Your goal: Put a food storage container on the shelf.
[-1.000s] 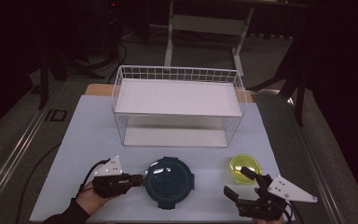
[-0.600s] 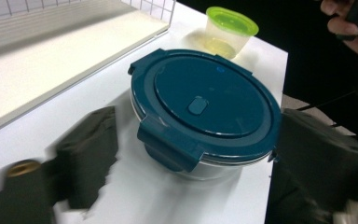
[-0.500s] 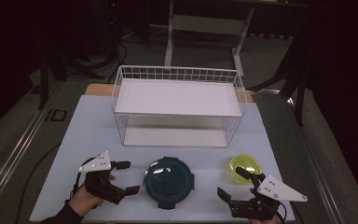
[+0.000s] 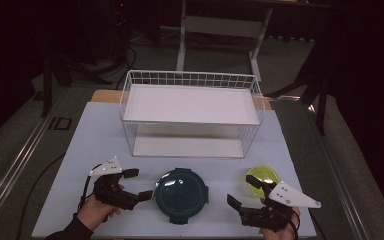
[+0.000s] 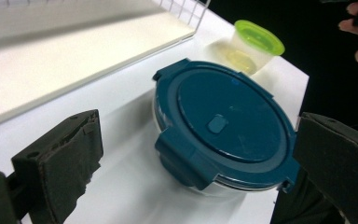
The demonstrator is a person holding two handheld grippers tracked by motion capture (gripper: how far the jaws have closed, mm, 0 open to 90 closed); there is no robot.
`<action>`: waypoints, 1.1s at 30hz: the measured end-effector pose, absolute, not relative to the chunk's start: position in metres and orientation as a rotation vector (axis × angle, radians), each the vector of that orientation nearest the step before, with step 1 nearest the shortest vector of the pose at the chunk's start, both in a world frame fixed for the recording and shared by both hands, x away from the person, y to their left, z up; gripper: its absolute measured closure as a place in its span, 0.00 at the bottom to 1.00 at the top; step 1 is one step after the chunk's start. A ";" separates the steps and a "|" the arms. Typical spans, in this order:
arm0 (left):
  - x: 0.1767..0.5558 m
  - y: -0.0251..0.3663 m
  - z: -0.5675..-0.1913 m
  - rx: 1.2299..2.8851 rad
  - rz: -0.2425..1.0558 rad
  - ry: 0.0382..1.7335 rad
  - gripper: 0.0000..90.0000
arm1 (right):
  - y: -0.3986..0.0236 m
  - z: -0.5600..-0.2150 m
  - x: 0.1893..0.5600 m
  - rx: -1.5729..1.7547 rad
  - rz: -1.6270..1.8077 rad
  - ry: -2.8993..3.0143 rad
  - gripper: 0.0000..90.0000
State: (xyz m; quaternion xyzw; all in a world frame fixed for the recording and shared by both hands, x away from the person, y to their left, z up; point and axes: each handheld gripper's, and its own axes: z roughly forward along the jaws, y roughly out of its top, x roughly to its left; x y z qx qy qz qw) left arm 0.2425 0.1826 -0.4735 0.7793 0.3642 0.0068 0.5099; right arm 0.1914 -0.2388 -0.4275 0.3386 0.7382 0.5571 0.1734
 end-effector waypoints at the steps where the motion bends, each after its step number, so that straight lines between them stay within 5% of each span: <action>1: 0.244 0.182 -0.475 1.877 0.012 0.888 0.01 | -0.236 -0.428 0.193 0.957 1.570 2.097 0.15; 20: 0.263 0.168 -0.500 1.848 -0.258 1.104 0.06 | -0.208 -0.460 0.223 1.145 1.557 2.271 0.12; 33: 0.272 0.165 -0.510 1.812 -0.420 1.313 0.30 | -0.204 -0.475 0.238 1.436 1.537 2.383 0.15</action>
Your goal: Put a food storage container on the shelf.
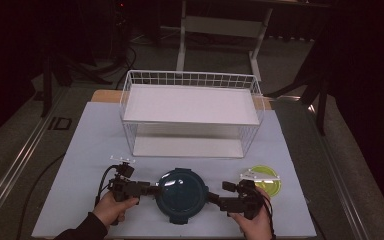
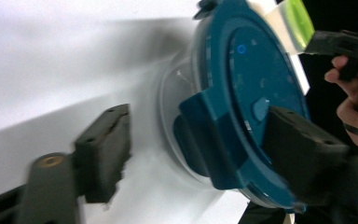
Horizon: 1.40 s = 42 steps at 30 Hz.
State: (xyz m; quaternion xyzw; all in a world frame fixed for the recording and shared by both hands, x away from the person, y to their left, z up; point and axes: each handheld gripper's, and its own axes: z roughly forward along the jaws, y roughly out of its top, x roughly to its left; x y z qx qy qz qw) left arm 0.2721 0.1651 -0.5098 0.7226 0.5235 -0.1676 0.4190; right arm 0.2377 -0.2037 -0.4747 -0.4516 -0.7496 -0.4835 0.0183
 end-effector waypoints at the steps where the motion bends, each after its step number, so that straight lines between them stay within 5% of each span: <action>1: 0.273 0.165 -0.510 1.816 -0.421 1.326 0.33 | -0.203 -0.475 0.238 -1.404 -1.492 -2.330 0.15; 8: 0.275 0.163 -0.512 1.797 -0.526 1.321 0.42 | -0.202 -0.477 0.239 -1.424 -1.447 -2.299 0.17; 11: 0.277 0.165 -0.513 1.777 -0.582 1.303 0.54 | -0.202 -0.479 0.240 -1.437 -1.422 -2.282 0.19; 18: 0.276 0.166 -0.511 1.779 -0.569 1.302 0.56 | -0.201 -0.487 0.244 -1.466 -1.353 -2.180 0.23; 20: 0.275 0.167 -0.508 1.784 -0.550 1.309 0.66 | -0.200 -0.490 0.245 -1.474 -1.328 -2.149 0.25; 27: 0.276 0.165 -0.510 1.754 -0.562 1.316 0.68 | -0.199 -0.499 0.251 -1.522 -1.264 -2.047 0.30; 35: 0.273 0.163 -0.508 1.778 -0.563 1.317 0.68 | -0.197 -0.509 0.252 -1.549 -1.187 -1.927 0.53; 42: 0.267 0.160 -0.504 1.811 -0.544 1.319 0.67 | -0.198 -0.512 0.250 -1.559 -1.185 -1.861 0.55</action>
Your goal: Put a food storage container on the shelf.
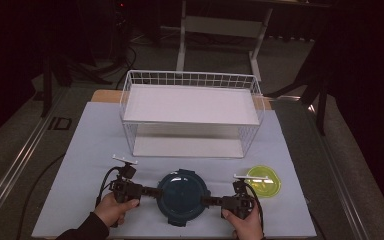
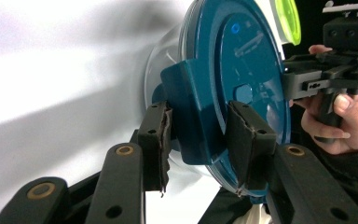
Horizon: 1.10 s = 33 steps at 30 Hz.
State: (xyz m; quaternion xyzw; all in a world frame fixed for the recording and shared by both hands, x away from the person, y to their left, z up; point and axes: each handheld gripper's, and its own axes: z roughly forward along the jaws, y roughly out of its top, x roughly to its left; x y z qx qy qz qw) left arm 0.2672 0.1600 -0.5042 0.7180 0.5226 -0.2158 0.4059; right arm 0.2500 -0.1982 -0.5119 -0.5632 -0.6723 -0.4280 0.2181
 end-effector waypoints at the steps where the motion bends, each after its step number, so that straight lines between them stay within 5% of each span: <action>1: 0.266 0.160 -0.504 1.815 -0.541 1.324 0.67 | -0.198 -0.512 0.250 -1.561 -1.184 -1.854 0.55; 33: 0.239 0.154 -0.485 1.851 -0.389 1.414 0.71 | -0.191 -0.493 0.244 -1.511 -1.230 -1.913 0.63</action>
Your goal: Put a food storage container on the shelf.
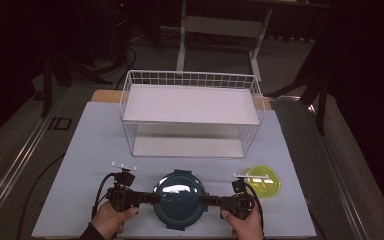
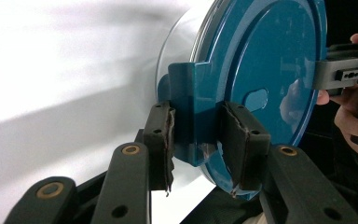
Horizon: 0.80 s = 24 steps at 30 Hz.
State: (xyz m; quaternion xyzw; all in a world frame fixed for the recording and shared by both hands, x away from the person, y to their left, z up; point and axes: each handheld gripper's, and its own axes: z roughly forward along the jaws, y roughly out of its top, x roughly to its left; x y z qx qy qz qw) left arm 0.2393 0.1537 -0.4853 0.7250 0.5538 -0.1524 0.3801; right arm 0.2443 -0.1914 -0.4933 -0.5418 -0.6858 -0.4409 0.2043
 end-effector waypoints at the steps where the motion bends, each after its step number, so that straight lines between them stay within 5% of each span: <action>1: 0.239 0.153 -0.484 1.854 -0.376 1.411 0.72 | -0.191 -0.493 0.245 -1.512 -1.232 -1.911 0.63; 24: 0.256 0.157 -0.425 1.782 -0.285 1.319 0.73 | -0.194 -0.433 0.268 -1.454 -1.391 -1.940 0.63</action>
